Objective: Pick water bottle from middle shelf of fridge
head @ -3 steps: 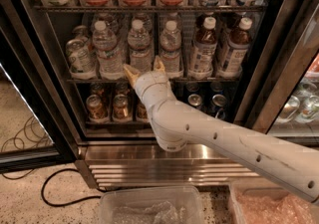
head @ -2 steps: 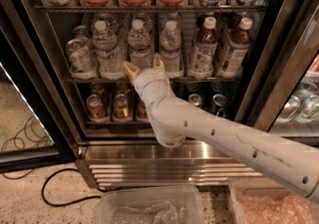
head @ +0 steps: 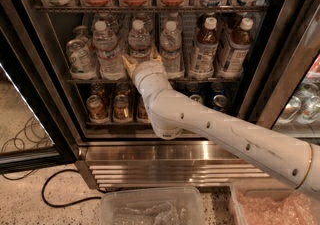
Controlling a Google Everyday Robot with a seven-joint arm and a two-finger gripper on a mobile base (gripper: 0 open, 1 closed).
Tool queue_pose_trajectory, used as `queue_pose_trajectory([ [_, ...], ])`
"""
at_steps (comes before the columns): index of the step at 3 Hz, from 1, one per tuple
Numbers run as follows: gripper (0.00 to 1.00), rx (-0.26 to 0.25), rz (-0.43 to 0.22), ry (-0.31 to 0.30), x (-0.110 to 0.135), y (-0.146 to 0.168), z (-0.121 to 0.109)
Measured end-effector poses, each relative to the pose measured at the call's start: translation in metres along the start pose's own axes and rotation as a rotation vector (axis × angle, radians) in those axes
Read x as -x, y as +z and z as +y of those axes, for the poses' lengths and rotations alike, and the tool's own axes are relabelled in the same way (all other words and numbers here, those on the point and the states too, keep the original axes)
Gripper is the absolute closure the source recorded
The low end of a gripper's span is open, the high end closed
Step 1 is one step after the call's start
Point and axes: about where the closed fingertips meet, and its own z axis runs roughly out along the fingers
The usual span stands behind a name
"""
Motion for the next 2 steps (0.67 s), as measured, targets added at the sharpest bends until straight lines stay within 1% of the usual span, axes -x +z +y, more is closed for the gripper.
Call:
queue_pose_trajectory([
  [1,0.49,0.009,-0.008,-0.007,0.0018,0.0036,0.0015],
  [2,0.74,0.010,-0.008,-0.007,0.0017,0.0037,0.0016],
])
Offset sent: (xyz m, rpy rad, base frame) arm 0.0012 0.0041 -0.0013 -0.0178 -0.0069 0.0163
